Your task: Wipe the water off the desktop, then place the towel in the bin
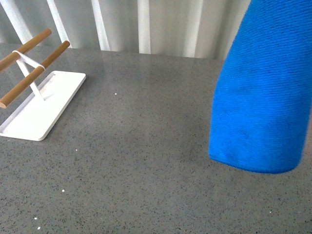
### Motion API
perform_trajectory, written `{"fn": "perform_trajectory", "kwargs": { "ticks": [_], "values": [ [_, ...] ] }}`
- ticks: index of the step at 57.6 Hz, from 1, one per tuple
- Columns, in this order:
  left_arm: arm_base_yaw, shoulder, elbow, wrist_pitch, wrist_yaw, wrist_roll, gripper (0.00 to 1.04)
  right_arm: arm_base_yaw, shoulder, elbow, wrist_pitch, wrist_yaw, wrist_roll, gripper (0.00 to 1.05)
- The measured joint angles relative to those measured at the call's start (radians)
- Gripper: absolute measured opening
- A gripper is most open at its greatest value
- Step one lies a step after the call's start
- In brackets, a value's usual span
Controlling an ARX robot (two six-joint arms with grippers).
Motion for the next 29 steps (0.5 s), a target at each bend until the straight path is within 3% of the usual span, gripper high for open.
{"fn": "perform_trajectory", "kwargs": {
  "ticks": [15,29],
  "values": [
    [0.011,0.017,0.016,0.0,-0.004,-0.019,0.04,-0.079,0.344,0.134,0.134,-0.156,-0.121,0.98],
    [0.016,0.024,0.043,0.003,-0.003,-0.064,0.04,-0.09,0.541,0.108,0.274,-0.198,-0.224,0.98]
  ]
}}
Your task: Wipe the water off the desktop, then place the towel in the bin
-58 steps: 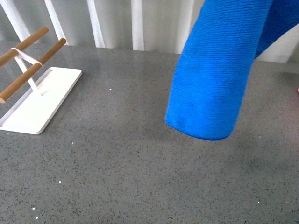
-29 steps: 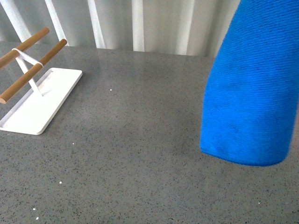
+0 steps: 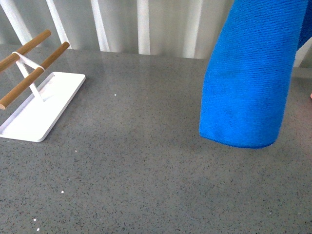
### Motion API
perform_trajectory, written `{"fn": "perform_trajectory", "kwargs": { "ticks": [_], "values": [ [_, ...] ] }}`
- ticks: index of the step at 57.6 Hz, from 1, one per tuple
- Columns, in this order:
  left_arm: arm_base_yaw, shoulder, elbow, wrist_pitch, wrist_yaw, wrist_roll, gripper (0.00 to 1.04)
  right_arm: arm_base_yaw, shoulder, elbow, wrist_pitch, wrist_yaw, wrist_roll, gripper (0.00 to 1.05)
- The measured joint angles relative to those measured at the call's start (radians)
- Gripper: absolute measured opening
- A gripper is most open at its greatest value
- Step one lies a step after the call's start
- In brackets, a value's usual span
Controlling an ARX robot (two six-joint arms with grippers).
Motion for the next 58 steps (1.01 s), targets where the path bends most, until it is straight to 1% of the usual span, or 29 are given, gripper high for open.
{"fn": "perform_trajectory", "kwargs": {
  "ticks": [11,19,28,50,54,55,58],
  "values": [
    [-0.017,0.0,0.01,0.0,0.001,-0.03,0.04,0.024,0.203,-0.005,0.183,-0.011,-0.009,0.98],
    [-0.035,-0.002,0.01,-0.002,0.0,-0.039,0.04,0.076,0.329,0.023,0.296,-0.053,0.026,0.98],
    [-0.058,-0.012,0.01,-0.008,-0.002,-0.043,0.04,0.126,0.422,0.095,0.386,-0.054,0.07,0.98],
    [-0.102,-0.032,0.0,-0.006,-0.013,-0.063,0.04,0.227,0.542,0.19,0.465,-0.004,0.114,0.98],
    [-0.105,-0.032,-0.001,-0.008,-0.018,-0.063,0.04,0.24,0.549,0.195,0.478,0.013,0.124,0.92],
    [-0.105,-0.032,-0.001,-0.008,-0.019,-0.062,0.04,0.245,0.551,0.195,0.484,0.018,0.129,0.89],
    [-0.107,-0.032,-0.001,-0.011,-0.023,-0.062,0.04,0.25,0.554,0.195,0.496,0.027,0.135,0.83]
  ]
}}
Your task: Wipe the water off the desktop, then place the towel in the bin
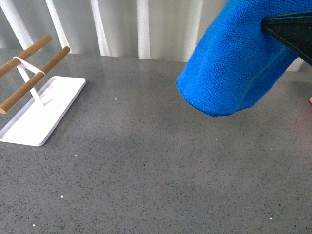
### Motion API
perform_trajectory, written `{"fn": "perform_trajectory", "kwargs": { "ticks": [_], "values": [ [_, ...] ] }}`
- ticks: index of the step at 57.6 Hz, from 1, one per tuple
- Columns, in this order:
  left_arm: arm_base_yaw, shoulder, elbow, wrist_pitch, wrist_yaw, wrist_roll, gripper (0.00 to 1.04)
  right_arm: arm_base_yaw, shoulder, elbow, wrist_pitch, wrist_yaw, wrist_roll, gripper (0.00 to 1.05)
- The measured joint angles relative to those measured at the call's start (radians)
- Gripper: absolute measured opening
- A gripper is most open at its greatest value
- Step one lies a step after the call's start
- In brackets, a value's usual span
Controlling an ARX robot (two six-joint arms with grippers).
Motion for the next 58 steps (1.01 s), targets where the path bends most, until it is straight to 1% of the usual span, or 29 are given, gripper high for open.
{"fn": "perform_trajectory", "kwargs": {
  "ticks": [2,9,11,14,15,23,26,27,28,30,40,44,48,51,52,57,58],
  "values": [
    [-0.001,-0.001,0.0,-0.004,-0.002,0.0,0.04,0.005,0.004,0.0,0.013,0.008,0.007,0.76],
    [-0.002,-0.002,0.0,-0.006,-0.006,0.001,0.04,0.009,0.005,0.0,0.017,0.023,0.011,0.6],
    [-0.002,-0.002,0.0,-0.006,-0.007,0.001,0.04,0.009,0.005,0.0,0.02,0.023,0.014,0.53],
    [-0.002,-0.002,0.0,-0.007,-0.01,0.001,0.04,0.008,0.005,-0.001,0.024,0.027,0.015,0.48],
    [-0.002,-0.002,0.0,-0.007,-0.01,0.001,0.04,0.006,0.004,-0.001,0.024,0.029,0.016,0.44],
    [-0.002,-0.002,0.0,-0.012,-0.021,0.003,0.04,-0.004,-0.003,-0.002,0.016,0.035,0.015,0.26],
    [0.001,-0.002,-0.002,-0.013,-0.025,0.003,0.04,-0.014,-0.01,-0.003,0.014,0.042,0.015,0.16],
    [0.004,-0.002,-0.003,-0.013,-0.027,0.003,0.04,-0.016,-0.011,-0.003,0.014,0.043,0.016,0.14],
    [0.007,-0.002,-0.005,-0.013,-0.029,0.003,0.04,-0.021,-0.016,-0.003,0.012,0.048,0.016,0.1],
    [0.013,-0.002,-0.006,-0.017,-0.032,0.003,0.04,-0.029,-0.022,-0.003,0.005,0.057,0.016,0.05],
    [0.062,0.001,-0.022,-0.036,-0.055,0.004,0.04,-0.051,-0.027,-0.003,-0.032,0.092,0.01,0.04],
    [0.084,0.003,-0.028,-0.044,-0.055,0.005,0.11,-0.054,-0.027,-0.003,-0.038,0.099,0.009,0.04],
    [0.116,0.004,-0.037,-0.055,-0.055,0.011,0.21,-0.056,-0.03,-0.003,-0.051,0.108,0.005,0.04],
    [0.134,0.004,-0.042,-0.058,-0.051,0.011,0.27,-0.057,-0.032,-0.003,-0.061,0.111,0.002,0.04],
    [0.146,0.004,-0.046,-0.059,-0.05,0.012,0.3,-0.057,-0.032,-0.003,-0.063,0.113,0.001,0.04],
    [0.191,0.004,-0.058,-0.062,-0.05,0.02,0.41,-0.06,-0.033,-0.003,-0.076,0.118,-0.009,0.04],
    [0.207,0.004,-0.063,-0.064,-0.048,0.023,0.45,-0.06,-0.033,-0.003,-0.078,0.119,-0.011,0.04]
  ]
}}
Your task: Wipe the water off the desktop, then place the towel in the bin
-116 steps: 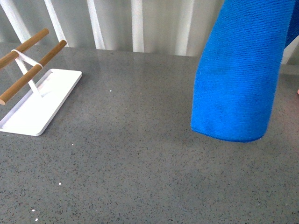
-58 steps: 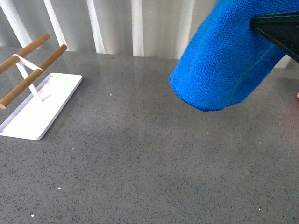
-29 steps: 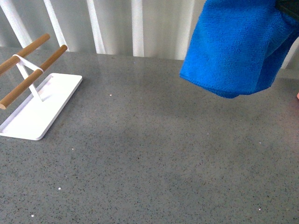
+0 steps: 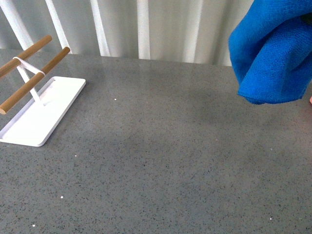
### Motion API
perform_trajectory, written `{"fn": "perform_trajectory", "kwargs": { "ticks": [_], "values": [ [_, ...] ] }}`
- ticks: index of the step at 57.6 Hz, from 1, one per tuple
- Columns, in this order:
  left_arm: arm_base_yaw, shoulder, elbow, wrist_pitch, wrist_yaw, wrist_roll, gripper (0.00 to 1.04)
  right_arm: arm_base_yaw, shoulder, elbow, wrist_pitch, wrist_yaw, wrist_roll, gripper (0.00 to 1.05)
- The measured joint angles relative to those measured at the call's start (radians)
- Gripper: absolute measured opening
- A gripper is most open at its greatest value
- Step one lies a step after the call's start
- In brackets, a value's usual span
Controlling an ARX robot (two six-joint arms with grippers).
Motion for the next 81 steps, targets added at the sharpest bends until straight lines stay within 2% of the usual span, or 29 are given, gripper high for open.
{"fn": "perform_trajectory", "kwargs": {
  "ticks": [14,21,35,51,52,53,55,59,62,71,76,78,81],
  "values": [
    [0.192,-0.033,-0.102,-0.013,0.025,0.058,0.81,-0.018,-0.003,0.0,-0.014,0.007,-0.011,0.04],
    [0.301,-0.105,-0.193,-0.037,0.047,0.143,0.99,-0.028,-0.003,0.0,-0.013,0.015,-0.011,0.04],
    [0.442,-0.303,-0.388,-0.063,0.089,0.324,0.98,-0.036,0.003,-0.005,-0.007,0.054,-0.014,0.04],
    [0.603,-0.496,-0.562,-0.061,0.135,0.401,0.98,-0.038,0.016,-0.012,-0.014,0.094,-0.026,0.04],
    [0.601,-0.511,-0.591,-0.002,0.083,0.412,0.95,-0.038,0.016,-0.012,-0.014,0.095,-0.026,0.04],
    [0.602,-0.535,-0.65,0.126,-0.037,0.432,0.89,-0.038,0.016,-0.012,-0.014,0.095,-0.027,0.04],
    [0.608,-0.568,-0.732,0.285,-0.156,0.453,0.82,-0.039,0.016,-0.012,-0.015,0.097,-0.028,0.04],
    [0.614,-0.642,-0.891,0.518,-0.297,0.476,0.66,-0.042,0.016,-0.012,-0.019,0.105,-0.029,0.04],
    [0.611,-0.671,-0.935,0.558,-0.311,0.48,0.59,-0.046,0.016,-0.012,-0.021,0.105,-0.029,0.04],
    [0.568,-0.771,-1.074,0.586,-0.347,0.494,0.23,-0.057,0.014,-0.012,-0.038,0.119,-0.037,0.04],
    [0.555,-0.811,-1.114,0.586,-0.36,0.496,0.09,-0.06,0.013,-0.012,-0.046,0.128,-0.038,0.04],
    [0.551,-0.828,-1.126,0.586,-0.367,0.495,0.03,-0.06,0.012,-0.012,-0.048,0.134,-0.04,0.04],
    [0.546,-0.849,-1.142,0.586,-0.374,0.498,0.04,-0.059,0.011,-0.012,-0.051,0.138,-0.042,0.04]
  ]
}}
